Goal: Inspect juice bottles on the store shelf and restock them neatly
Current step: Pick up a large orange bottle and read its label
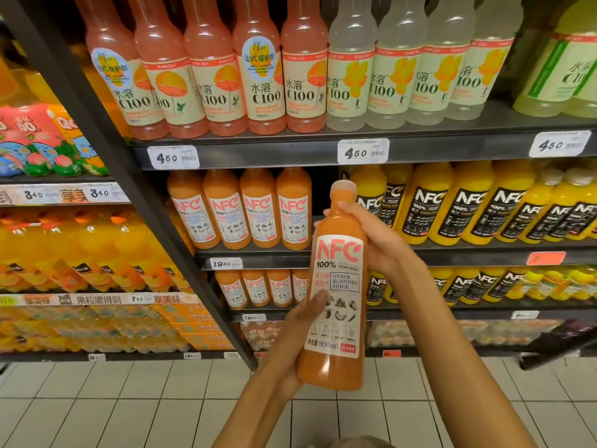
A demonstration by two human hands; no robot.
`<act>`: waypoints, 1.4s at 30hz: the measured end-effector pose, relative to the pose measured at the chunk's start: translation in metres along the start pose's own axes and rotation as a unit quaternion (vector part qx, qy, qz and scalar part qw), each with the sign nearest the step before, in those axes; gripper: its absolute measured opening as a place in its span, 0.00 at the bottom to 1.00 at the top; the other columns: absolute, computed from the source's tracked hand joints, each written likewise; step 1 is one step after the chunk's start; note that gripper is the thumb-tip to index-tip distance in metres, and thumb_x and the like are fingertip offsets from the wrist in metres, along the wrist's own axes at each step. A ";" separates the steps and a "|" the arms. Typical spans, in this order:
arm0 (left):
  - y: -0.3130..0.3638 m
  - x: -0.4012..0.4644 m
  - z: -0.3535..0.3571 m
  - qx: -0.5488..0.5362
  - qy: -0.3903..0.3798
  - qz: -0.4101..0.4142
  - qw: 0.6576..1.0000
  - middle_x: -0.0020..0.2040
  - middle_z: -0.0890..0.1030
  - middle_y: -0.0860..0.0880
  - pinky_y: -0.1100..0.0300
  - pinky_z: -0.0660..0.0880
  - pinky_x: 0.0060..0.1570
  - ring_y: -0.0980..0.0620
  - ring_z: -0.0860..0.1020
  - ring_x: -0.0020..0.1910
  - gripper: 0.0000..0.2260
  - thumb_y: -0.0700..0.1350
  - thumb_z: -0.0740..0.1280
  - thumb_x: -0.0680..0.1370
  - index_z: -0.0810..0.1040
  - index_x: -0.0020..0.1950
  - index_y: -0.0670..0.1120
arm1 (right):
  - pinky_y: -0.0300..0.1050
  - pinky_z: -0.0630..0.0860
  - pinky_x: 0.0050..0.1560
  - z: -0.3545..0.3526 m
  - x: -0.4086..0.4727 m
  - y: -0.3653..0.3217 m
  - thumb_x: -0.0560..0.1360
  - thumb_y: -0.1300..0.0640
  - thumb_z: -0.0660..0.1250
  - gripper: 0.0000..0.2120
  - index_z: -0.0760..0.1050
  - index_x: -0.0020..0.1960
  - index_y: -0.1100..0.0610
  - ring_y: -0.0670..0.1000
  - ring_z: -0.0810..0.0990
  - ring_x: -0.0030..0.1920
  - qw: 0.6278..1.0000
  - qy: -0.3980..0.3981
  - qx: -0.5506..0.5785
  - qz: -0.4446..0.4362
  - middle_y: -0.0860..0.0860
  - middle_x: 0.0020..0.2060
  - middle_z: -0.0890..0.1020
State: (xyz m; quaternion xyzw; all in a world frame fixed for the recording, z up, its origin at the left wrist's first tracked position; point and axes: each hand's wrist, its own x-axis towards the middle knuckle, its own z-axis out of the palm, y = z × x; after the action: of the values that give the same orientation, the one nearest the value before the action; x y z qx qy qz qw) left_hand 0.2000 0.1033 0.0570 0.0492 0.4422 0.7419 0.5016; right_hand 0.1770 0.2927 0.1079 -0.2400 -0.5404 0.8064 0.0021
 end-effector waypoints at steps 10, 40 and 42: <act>0.017 0.019 -0.014 0.269 0.027 0.144 0.952 0.59 0.81 0.57 0.54 0.78 0.54 0.54 0.79 0.59 0.35 0.58 0.76 0.61 0.67 0.66 0.60 | 0.42 0.80 0.45 0.026 -0.045 -0.023 0.70 0.45 0.70 0.15 0.79 0.52 0.53 0.50 0.84 0.48 0.962 -0.028 -0.078 -0.262 0.50 0.48 0.85; 0.037 0.031 -0.012 0.335 -0.035 0.199 0.920 0.57 0.81 0.54 0.59 0.79 0.49 0.52 0.79 0.58 0.36 0.52 0.78 0.61 0.66 0.65 0.58 | 0.51 0.79 0.48 0.012 -0.043 -0.038 0.70 0.51 0.69 0.08 0.82 0.41 0.55 0.56 0.82 0.45 0.944 -0.086 -0.013 -0.317 0.54 0.42 0.84; 0.034 0.030 -0.012 0.316 -0.022 0.186 0.930 0.56 0.82 0.57 0.62 0.78 0.48 0.54 0.80 0.56 0.37 0.62 0.76 0.60 0.67 0.65 0.55 | 0.48 0.79 0.44 0.013 -0.043 -0.037 0.70 0.50 0.72 0.08 0.81 0.40 0.55 0.54 0.84 0.43 0.956 -0.009 -0.006 -0.292 0.55 0.41 0.85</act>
State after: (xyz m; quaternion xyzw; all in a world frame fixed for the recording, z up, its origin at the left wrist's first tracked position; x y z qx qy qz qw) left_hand 0.1556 0.1158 0.0627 0.3024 0.6255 0.6427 0.3230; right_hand 0.2001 0.2855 0.1607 -0.0642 -0.5920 0.7694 0.2311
